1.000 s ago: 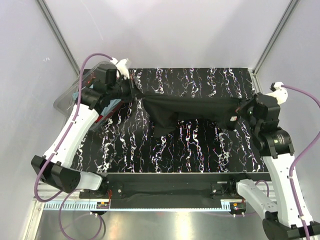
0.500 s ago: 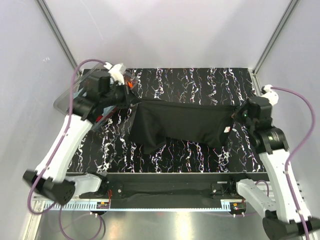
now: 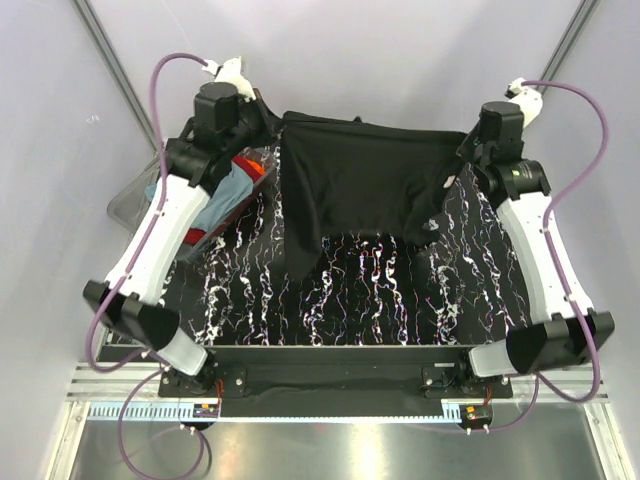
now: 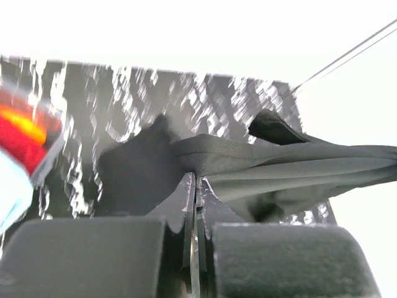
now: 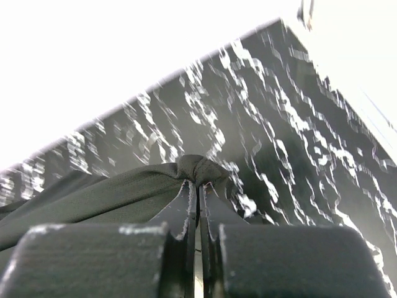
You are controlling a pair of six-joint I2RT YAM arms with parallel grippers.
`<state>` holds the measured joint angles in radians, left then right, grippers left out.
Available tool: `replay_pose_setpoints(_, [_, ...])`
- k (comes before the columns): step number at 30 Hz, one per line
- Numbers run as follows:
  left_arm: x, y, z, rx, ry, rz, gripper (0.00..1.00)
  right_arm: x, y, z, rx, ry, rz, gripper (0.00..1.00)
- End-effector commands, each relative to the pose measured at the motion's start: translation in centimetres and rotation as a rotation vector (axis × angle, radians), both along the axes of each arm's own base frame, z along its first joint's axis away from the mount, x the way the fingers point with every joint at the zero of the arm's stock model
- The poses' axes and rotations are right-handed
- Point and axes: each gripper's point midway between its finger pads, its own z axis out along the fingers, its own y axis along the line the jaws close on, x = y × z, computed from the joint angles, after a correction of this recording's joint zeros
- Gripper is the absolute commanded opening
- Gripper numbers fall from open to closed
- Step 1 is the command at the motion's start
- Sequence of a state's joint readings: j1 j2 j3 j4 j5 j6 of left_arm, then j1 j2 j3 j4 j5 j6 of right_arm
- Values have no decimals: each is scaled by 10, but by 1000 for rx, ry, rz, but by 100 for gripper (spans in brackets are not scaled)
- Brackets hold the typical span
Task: Fold and stack the t-shirts
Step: Flatten the tshirt out
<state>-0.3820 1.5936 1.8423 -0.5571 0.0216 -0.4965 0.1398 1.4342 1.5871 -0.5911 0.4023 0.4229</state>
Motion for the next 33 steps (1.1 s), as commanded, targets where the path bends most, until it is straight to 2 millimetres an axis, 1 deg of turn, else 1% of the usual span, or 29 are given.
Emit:
replay_pose_setpoints(1, [-15, 36, 55, 0, -163, 126, 0, -28, -41, 51, -95, -101, -125, 0])
replay_pose_setpoints(2, [-21, 27, 24, 12, -99, 81, 0, -39, -40, 52, -87, -108, -115, 0])
replay_pose_setpoints(3, [-30, 21, 11, -3, -69, 57, 0, -45, -38, 45, -78, -94, -103, 0])
replay_pose_setpoints(4, [-47, 14, 3, -20, -53, 19, 0, -51, -36, 9, -46, -25, -104, 0])
replay_pose_setpoints(5, [-58, 3, -52, -7, 48, -35, 0, -64, -34, 4, -23, -30, -104, 0])
replay_pose_setpoints(6, [-70, -1, -75, -21, 92, -42, 0, -72, -31, -11, -5, -6, -93, 0])
replay_pose_setpoints(7, [-90, -3, -85, -38, 100, -58, 0, -80, -22, -51, 31, 73, -54, 0])
replay_pose_setpoints(8, [-105, -2, -138, -17, 186, -61, 0, -92, -18, -60, 60, 78, -38, 0])
replay_pose_setpoints(9, [-116, -2, -155, -22, 217, -62, 0, -100, -13, -77, 89, 112, -28, 0])
replay_pose_setpoints(10, [-127, 1, -167, -18, 238, -63, 0, -114, -2, -118, 136, 208, 12, 0])
replay_pose_setpoints(11, [-142, 3, -201, 10, 305, -74, 0, -123, 6, -131, 201, 224, 14, 4])
replay_pose_setpoints(12, [-151, 3, -214, 9, 338, -79, 0, -131, 13, -149, 245, 264, 24, 8])
replay_pose_setpoints(13, [-159, 2, -223, 3, 357, -91, 0, -148, 20, -185, 294, 357, 24, 13])
replay_pose_setpoints(14, [-174, -5, -247, -3, 402, -141, 0, -155, 23, -199, 360, 387, -26, 19])
replay_pose_setpoints(16, [-193, -13, -268, -19, 458, -185, 0, -170, 30, -225, 417, 465, -46, 24])
replay_pose_setpoints(17, [-205, -11, -287, -10, 506, -184, 11, -172, 30, -232, 421, 488, -63, 34])
replay_pose_setpoints(18, [-211, -11, -295, -16, 536, -179, 18, -174, 25, -235, 406, 498, -90, 38])
replay_pose_setpoints(20, [-224, -10, -308, -9, 576, -182, 26, -175, 18, -233, 388, 525, -138, 42])
replay_pose_setpoints(21, [-227, -11, -307, -21, 578, -181, 28, -175, 14, -230, 371, 528, -160, 44])
replay_pose_setpoints(22, [-230, -12, -308, -23, 579, -186, 31, -170, 15, -221, 385, 517, -175, 45])
replay_pose_setpoints(23, [-232, -11, -309, -23, 583, -187, 34, -167, 16, -220, 393, 522, -181, 46])
replay_pose_setpoints(24, [-234, -11, -304, -25, 571, -195, 39, -163, 21, -217, 418, 524, -168, 47])
replay_pose_setpoints(25, [-234, -10, -303, -19, 568, -192, 40, -155, 25, -209, 444, 507, -164, 47])
replay_pose_setpoints(27, [-228, -3, -295, 22, 548, -165, 45, -147, 40, -213, 502, 540, -123, 47])
replay_pose_setpoints(28, [-221, -3, -282, 30, 517, -155, 47, -138, 47, -217, 532, 548, -116, 47])
replay_pose_setpoints(30, [-216, 6, -277, 85, 506, -119, 50, -131, 61, -221, 566, 560, -89, 47])
replay_pose_setpoints(31, [-207, 7, -264, 91, 475, -98, 50, -122, 77, -226, 553, 564, -50, 47])
replay_pose_setpoints(32, [-206, 12, -262, 115, 474, -79, 51, -118, 89, -228, 528, 571, -13, 47])
replay_pose_setpoints(33, [-203, 13, -258, 128, 465, -77, 51, -108, 100, -226, 500, 555, 39, 48])
